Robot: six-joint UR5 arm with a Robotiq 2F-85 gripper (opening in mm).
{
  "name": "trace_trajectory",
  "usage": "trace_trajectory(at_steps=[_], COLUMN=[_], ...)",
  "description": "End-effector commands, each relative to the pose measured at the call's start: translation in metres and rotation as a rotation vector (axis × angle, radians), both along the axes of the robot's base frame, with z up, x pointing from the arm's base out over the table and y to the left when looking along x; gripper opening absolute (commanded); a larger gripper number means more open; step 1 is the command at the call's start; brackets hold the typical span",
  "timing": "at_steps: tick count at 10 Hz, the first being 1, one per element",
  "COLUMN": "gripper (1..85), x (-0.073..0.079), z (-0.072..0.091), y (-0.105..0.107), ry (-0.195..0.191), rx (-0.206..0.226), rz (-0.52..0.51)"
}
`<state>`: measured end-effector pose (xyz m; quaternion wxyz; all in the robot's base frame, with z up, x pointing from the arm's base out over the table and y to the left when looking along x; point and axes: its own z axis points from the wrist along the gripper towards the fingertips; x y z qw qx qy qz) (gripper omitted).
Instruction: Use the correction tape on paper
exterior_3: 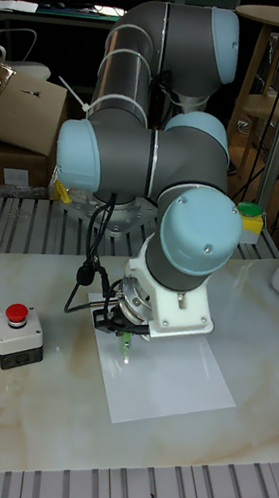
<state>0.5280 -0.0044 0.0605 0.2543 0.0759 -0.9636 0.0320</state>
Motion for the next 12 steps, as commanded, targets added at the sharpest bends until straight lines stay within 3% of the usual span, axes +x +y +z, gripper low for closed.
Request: trace_trajectory(at_steps=[1, 6, 12], gripper=[1.0, 1.0, 1.0], x=[-0.002, 0.0, -0.004], z=[-0.012, -0.021, -0.016], y=[-0.002, -0.008, -0.006], ry=[-0.002, -0.012, 0.007], rx=[0.011, 0.006, 0.013], rz=[0.012, 0.027, 0.023])
